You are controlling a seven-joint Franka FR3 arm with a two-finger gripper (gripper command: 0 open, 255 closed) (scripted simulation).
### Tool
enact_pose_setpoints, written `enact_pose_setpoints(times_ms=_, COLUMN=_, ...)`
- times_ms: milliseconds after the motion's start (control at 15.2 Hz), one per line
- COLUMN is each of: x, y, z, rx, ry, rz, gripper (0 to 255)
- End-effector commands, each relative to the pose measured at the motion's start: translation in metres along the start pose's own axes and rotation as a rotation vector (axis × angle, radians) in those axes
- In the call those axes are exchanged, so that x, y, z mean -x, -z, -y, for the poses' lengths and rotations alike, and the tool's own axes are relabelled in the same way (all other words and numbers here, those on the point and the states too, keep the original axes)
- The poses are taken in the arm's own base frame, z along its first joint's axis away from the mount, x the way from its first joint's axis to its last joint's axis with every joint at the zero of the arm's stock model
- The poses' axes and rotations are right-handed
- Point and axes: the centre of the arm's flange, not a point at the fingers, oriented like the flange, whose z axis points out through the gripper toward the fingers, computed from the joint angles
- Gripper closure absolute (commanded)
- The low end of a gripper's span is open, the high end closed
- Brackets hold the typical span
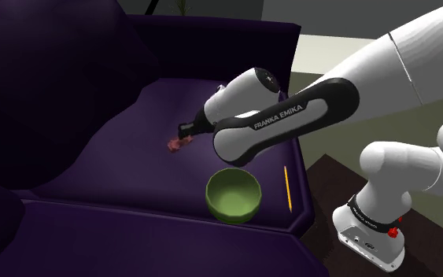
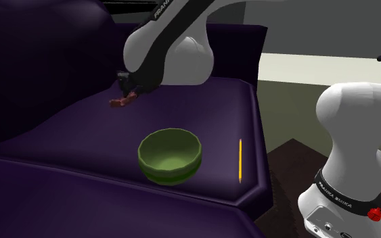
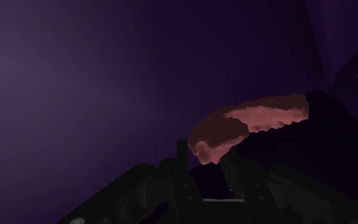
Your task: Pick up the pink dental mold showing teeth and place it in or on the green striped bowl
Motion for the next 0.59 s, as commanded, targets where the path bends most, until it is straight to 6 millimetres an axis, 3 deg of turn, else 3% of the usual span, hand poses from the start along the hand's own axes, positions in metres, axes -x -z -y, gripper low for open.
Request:
enact_pose_setpoints(times_ms=0, x=-0.006, y=0.008, z=0.004, rx=-0.001, ry=0.0, rz=0.0, gripper=255)
enact_pose_setpoints(times_ms=264, x=-0.018, y=0.024, z=0.012, rx=-0.001, ry=0.0, rz=0.0, gripper=255)
enact_pose_setpoints(times_ms=528, x=0.017, y=0.062, z=0.002, rx=-0.001, ry=0.0, rz=0.0, gripper=255)
